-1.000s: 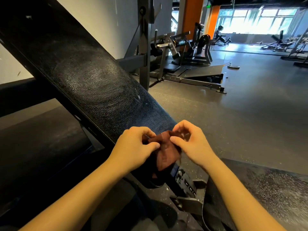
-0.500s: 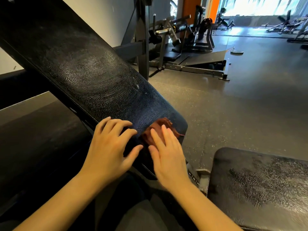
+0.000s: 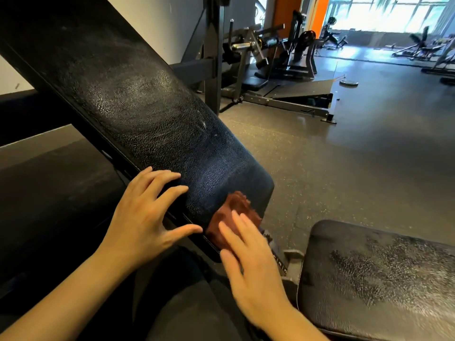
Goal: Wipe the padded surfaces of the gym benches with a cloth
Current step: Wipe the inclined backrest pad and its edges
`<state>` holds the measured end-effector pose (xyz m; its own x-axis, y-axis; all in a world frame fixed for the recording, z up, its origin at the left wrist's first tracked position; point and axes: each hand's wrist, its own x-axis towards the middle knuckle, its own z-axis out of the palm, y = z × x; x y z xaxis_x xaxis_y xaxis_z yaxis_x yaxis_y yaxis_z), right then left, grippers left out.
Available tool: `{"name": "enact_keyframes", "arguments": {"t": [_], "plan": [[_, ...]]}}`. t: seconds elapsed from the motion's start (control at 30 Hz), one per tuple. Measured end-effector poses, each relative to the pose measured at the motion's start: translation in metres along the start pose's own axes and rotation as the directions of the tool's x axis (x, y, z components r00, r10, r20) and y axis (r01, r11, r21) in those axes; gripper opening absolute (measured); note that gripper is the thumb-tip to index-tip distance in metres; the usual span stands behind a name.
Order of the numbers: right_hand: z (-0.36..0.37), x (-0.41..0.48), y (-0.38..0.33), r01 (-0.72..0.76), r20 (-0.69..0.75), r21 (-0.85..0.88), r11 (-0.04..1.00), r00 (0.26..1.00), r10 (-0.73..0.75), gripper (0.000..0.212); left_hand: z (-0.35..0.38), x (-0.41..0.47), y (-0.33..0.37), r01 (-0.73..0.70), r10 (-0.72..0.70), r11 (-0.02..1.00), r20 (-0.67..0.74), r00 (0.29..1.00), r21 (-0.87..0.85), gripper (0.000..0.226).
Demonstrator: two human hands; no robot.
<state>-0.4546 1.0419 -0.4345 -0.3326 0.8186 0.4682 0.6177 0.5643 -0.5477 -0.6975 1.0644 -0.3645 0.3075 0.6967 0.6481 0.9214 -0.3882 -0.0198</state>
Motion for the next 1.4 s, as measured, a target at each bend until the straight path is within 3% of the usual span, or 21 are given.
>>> {"name": "enact_keyframes", "arguments": {"t": [0.1,0.27,0.33,0.43,0.5,0.53,0.63,0.7,0.87,1.03,1.1,1.23,1.4], "plan": [[0.003,0.004,0.018,0.079,-0.014,-0.105,0.991,0.997,-0.081,0.049,0.001,0.000,-0.001,-0.011,0.011,1.000,-0.011,1.000,0.002,0.078],[0.002,0.080,0.068,-0.276,-0.116,-0.062,0.959,0.956,0.268,0.056,0.000,0.000,-0.001,-0.007,0.007,1.000,0.004,1.000,0.018,0.079],[0.009,0.065,0.048,-0.233,-0.138,-0.050,0.971,0.965,0.224,0.054,0.000,-0.001,-0.002,-0.004,0.004,1.000,0.006,1.000,0.016,0.080],[0.012,0.004,0.004,0.042,-0.078,-0.006,0.999,0.996,-0.042,0.048,0.002,-0.001,-0.002,-0.005,0.005,1.000,-0.002,1.000,0.023,0.079],[0.004,-0.006,0.010,0.198,-0.010,-0.063,0.978,0.980,-0.199,0.046,0.002,-0.001,-0.002,-0.007,0.007,1.000,-0.004,1.000,0.025,0.079],[0.001,0.002,0.022,0.204,-0.025,-0.091,0.975,0.978,-0.207,0.045,0.002,-0.002,-0.002,-0.011,0.011,1.000,-0.004,1.000,0.026,0.079],[-0.003,0.045,0.050,-0.104,-0.155,-0.008,0.994,0.983,0.102,0.053,0.001,-0.001,-0.003,-0.018,0.018,0.999,0.010,1.000,0.030,0.079],[0.004,0.045,0.041,-0.189,-0.199,0.052,0.981,0.960,0.195,0.061,-0.001,-0.001,-0.002,-0.020,0.019,0.999,0.009,1.000,0.030,0.078],[0.008,-0.008,0.015,0.147,-0.144,0.001,0.989,0.979,-0.146,0.047,0.000,-0.001,-0.002,-0.019,0.019,0.999,-0.005,1.000,0.030,0.077],[0.013,0.044,0.025,-0.061,-0.257,0.056,0.997,0.964,0.073,0.043,-0.003,0.000,-0.001,-0.027,0.027,0.999,0.009,1.000,0.037,0.077],[0.019,0.025,0.009,0.019,-0.261,0.041,0.999,0.965,-0.007,0.041,-0.002,0.000,-0.001,-0.031,0.030,0.999,0.009,0.999,0.035,0.077],[0.004,0.012,0.018,0.264,-0.135,0.002,0.965,0.956,-0.261,0.039,0.001,-0.002,-0.001,-0.014,0.013,1.000,0.010,1.000,0.026,0.076],[-0.005,0.117,0.065,0.004,-0.066,-0.070,0.998,0.998,-0.008,0.051,-0.004,-0.001,-0.001,-0.016,0.014,0.999,0.047,0.999,0.041,0.076]]}}
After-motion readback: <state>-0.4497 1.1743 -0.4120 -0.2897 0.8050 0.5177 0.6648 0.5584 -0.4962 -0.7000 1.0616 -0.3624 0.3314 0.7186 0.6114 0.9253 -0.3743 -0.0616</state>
